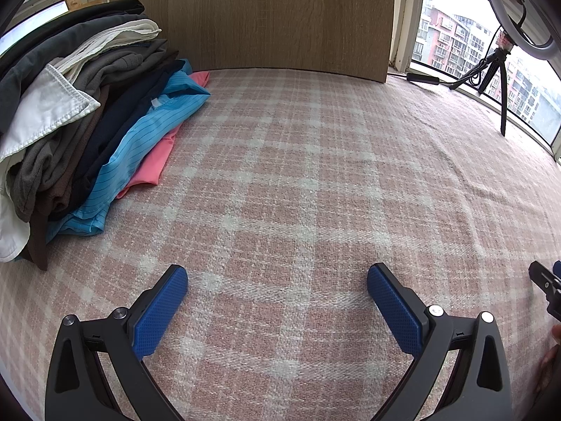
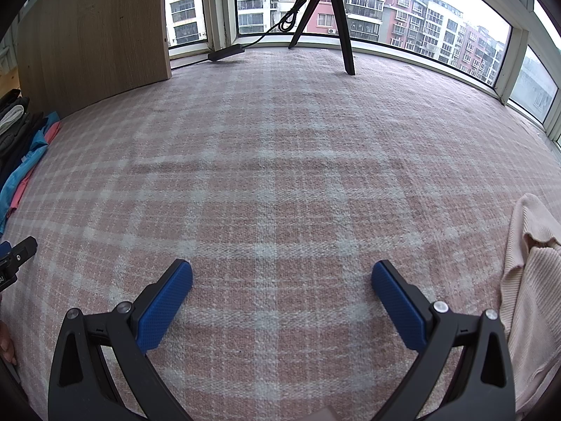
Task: Fold clothes
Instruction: 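Move both tools toward the crumpled beige cardigan on the bedspread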
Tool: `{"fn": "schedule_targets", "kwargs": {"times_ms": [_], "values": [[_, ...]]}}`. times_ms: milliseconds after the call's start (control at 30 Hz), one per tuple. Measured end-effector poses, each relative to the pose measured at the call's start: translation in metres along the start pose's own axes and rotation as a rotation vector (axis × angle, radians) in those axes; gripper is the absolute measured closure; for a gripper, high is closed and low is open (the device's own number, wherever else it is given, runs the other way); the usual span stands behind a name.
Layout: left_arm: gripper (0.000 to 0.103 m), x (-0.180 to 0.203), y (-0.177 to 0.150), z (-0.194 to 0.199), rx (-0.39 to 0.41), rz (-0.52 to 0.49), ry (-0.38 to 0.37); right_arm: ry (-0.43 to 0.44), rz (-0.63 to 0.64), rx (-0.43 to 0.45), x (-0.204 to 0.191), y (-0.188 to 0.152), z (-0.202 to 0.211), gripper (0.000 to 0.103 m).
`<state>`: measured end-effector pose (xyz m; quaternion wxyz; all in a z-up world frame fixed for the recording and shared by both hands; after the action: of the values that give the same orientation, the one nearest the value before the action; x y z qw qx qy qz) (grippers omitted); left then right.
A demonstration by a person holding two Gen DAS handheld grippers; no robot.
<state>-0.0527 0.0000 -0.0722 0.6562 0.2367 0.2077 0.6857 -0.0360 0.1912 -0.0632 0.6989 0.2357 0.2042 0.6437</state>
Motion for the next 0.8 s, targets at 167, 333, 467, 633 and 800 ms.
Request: {"fn": "schedule_targets", "kwargs": {"times_ms": [167, 333, 467, 633, 800], "values": [[0.000, -0.004, 0.000, 0.000, -0.020, 0.017, -0.014, -0.001, 0.000, -0.002, 0.000, 0.000, 0.000, 0.000], [0.000, -0.017, 0.001, 0.006, -0.019, 0.014, -0.013, -0.001, 0.004, -0.009, 0.000, 0.000, 0.000, 0.000], [0.001, -0.033, 0.002, 0.009, -0.025, 0.012, -0.025, 0.001, -0.006, -0.040, 0.002, 0.003, -0.001, 0.000], [0.001, -0.059, 0.015, 0.035, 0.014, 0.021, -0.032, -0.022, -0.008, -0.005, 0.009, 0.021, 0.015, 0.000], [0.001, -0.077, 0.043, 0.101, 0.130, -0.055, -0.039, -0.022, -0.048, 0.073, 0.026, 0.039, 0.057, 0.000]]}}
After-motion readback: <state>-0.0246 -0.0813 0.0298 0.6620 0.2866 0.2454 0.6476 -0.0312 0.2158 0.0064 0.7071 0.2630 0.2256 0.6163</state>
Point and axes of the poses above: each gripper's, at about its wrist camera, not at the fingertips, and z roughly against the way its jaws point, x to its right, y to its top, the point moved 9 cm from there along -z, roughly the way its jaws point, and after that the axes turned 1 degree about -y, right-handed, at the moved point
